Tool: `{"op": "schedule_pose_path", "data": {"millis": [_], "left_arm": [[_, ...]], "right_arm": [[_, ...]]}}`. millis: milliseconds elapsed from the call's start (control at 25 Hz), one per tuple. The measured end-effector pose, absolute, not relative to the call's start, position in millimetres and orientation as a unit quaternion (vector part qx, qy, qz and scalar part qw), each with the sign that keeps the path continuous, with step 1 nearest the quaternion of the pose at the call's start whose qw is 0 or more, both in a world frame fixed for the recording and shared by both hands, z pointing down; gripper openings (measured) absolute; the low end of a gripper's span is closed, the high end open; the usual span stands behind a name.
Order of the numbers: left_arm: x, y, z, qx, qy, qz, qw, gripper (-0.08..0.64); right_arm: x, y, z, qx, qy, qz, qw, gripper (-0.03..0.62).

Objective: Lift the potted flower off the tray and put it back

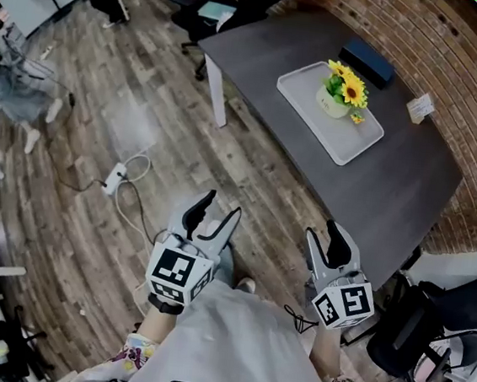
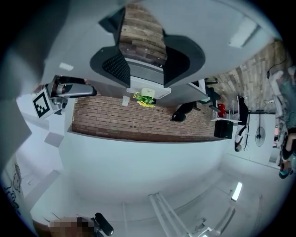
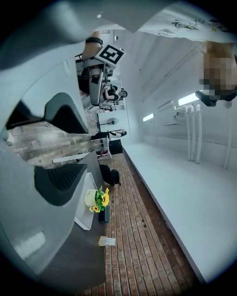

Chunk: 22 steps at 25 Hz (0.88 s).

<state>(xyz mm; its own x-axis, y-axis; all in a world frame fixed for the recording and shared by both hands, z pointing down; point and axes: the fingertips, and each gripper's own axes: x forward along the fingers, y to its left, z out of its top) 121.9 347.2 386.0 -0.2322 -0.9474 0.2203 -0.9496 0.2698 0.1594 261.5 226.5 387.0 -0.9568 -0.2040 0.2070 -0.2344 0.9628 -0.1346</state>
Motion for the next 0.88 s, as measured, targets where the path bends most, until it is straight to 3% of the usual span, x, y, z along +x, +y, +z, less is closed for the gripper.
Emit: {"op": "schedule_pose_path", "data": {"millis": [480,880], "left_arm": [[-23.7,316.2,376.8,0.626,-0.770,0.005,0.126,0.247],[-83.2,312.5,385.7,0.645,-0.753,0.005,0.132,0.276]], "right_arm": [[120.4,192.8,376.2,0.142,-0.984,0.064,0.090,0.233],[90.7,192.0,388.1,0.182,-0.974,0.075,0.111,0.264]]}}
